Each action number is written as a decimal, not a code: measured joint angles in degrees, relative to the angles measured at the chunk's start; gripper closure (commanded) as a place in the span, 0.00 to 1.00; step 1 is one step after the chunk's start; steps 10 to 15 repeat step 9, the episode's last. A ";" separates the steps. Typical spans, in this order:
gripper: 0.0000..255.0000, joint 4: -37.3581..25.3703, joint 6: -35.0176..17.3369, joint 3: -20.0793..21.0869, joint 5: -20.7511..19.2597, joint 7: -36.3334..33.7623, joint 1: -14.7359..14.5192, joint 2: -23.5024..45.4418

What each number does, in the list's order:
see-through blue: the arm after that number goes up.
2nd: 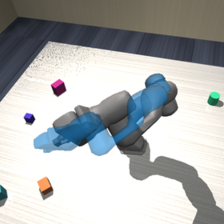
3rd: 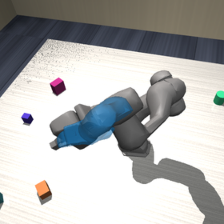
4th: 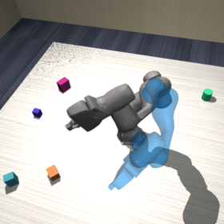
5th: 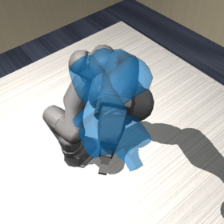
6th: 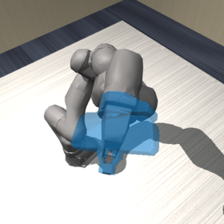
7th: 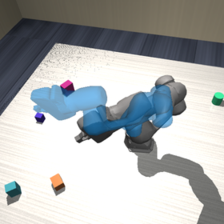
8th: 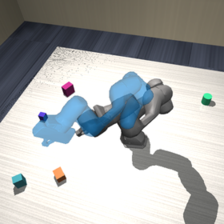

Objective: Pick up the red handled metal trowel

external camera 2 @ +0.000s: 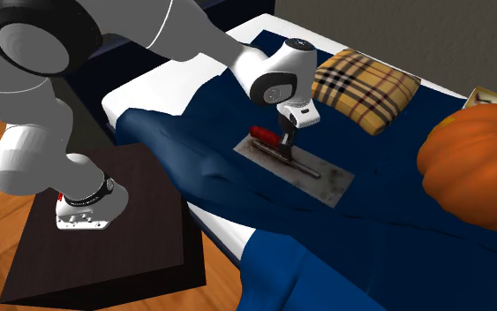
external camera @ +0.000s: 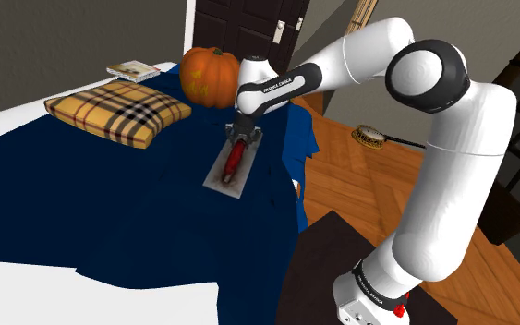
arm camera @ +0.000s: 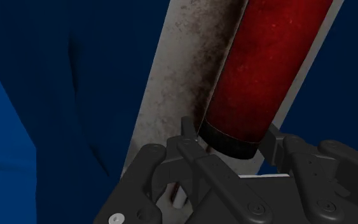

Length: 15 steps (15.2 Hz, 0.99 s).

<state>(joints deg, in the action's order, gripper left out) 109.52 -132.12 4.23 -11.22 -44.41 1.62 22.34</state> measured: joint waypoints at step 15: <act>1.00 -1.77 5.44 0.40 1.02 1.17 0.20 -3.77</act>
